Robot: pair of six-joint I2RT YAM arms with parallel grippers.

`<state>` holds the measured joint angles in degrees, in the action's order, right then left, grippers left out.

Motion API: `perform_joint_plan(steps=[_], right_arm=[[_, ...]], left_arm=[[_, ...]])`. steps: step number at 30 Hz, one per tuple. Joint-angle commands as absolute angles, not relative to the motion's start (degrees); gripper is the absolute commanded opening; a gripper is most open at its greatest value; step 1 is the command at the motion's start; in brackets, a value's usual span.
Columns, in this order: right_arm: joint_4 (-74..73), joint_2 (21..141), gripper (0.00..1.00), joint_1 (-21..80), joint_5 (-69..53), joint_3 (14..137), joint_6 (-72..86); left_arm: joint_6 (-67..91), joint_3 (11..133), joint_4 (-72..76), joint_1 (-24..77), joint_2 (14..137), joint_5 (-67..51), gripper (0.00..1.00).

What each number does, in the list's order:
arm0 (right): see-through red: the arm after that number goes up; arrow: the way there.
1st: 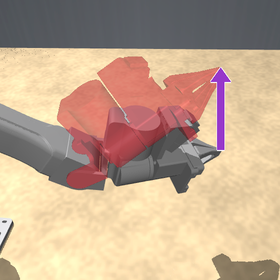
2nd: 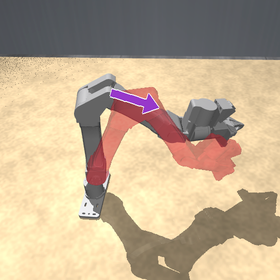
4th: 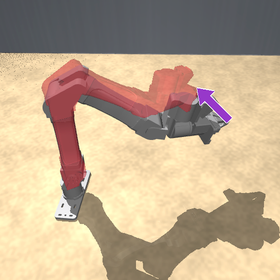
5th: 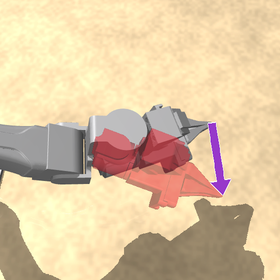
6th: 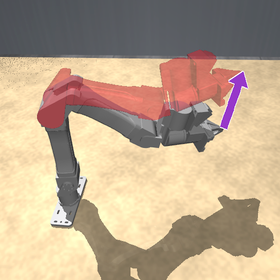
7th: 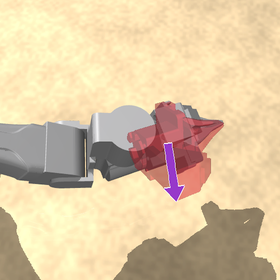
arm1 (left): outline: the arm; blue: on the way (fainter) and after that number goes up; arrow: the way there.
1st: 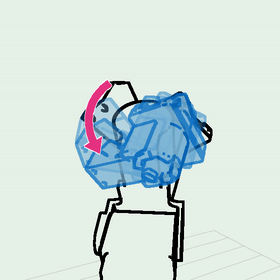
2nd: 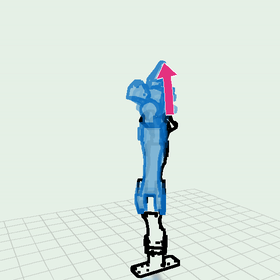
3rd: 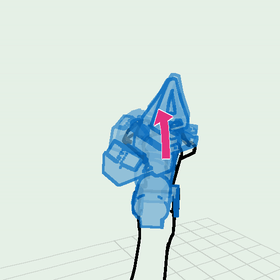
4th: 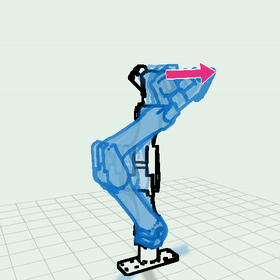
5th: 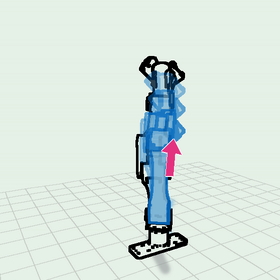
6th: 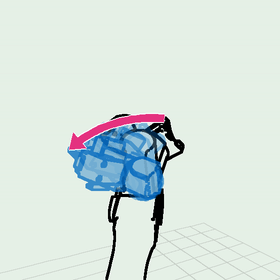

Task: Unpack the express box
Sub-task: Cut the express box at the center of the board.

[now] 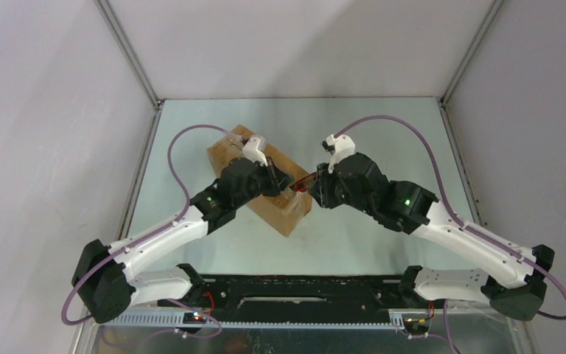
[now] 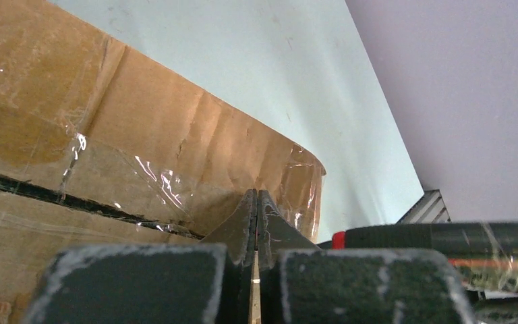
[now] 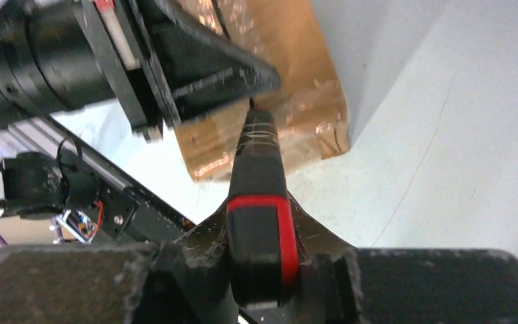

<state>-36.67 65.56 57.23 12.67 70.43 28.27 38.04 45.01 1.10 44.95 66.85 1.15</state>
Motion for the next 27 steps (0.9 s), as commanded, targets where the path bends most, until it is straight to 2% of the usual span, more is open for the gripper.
perform_joint_plan(steps=[1, 15, 27], right_arm=[[-46.0, 64.9, 0.00, 59.1, 13.4, 65.5, 30.5], [-50.2, 57.9, 0.00, 55.2, 14.2, 64.2, 28.0], [-47.4, 52.2, 0.00, 45.6, 5.2, 64.2, 25.1]], left_arm=[[38.5, 39.9, -14.3, 43.9, 70.9, -8.8, 0.00], [36.9, 41.9, -17.0, 41.6, 70.8, -9.0, 0.00], [37.6, 42.9, -17.9, 38.9, 71.8, -9.0, 0.00]])
